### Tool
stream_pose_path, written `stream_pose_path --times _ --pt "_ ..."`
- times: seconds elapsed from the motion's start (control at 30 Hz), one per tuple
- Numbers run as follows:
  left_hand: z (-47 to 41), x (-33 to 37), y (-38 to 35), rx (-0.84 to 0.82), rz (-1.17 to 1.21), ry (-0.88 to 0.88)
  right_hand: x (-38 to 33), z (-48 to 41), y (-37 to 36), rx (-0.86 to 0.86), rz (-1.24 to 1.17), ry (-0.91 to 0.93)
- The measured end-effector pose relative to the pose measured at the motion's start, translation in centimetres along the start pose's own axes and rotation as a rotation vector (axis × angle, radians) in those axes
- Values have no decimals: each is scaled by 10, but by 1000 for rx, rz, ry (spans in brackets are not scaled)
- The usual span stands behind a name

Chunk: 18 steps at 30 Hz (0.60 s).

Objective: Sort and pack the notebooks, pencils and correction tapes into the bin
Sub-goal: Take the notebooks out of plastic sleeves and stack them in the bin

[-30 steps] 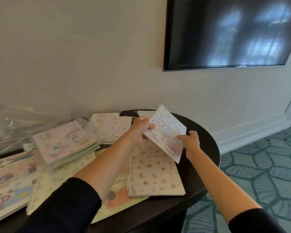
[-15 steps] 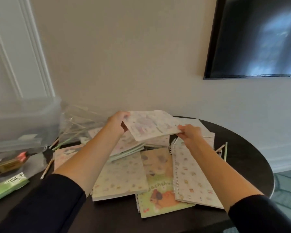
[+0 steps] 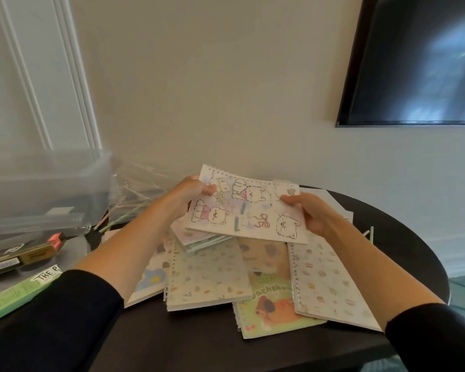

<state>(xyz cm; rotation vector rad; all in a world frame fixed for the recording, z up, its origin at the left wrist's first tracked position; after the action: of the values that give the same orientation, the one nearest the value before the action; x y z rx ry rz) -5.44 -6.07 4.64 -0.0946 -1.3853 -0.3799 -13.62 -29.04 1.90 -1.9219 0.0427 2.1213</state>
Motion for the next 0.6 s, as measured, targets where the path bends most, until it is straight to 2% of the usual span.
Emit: stream_pose_path --times 0.2,0.33,0.47,0.53,0.6 --pt "8 -8 6 206 -572 -38 -7 5 21 195 -114 78" --pt "18 -24 -4 -11 -976 -45 1 18 37 170 -123 22" --pt "23 -38 -9 -147 -1146 19 6 32 53 167 -130 -26" --pt "25 -43 -15 -127 -1368 -5 8 41 60 156 -115 -60" --pt "25 -44 -23 -7 -1577 -144 8 50 67 142 -17 -95"
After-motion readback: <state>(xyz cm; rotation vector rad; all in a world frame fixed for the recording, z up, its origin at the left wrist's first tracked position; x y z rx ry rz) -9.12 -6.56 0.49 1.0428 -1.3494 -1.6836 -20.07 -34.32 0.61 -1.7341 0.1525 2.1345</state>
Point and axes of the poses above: each hand's wrist, its own z-axis away from the middle knuckle, its own y-axis out of the back of the hand, x = y × z, the point moved 4 cm from there along -z, towards the middle knuckle, and after that the axes turned 5 degrees about y, right-handed, at the moved point
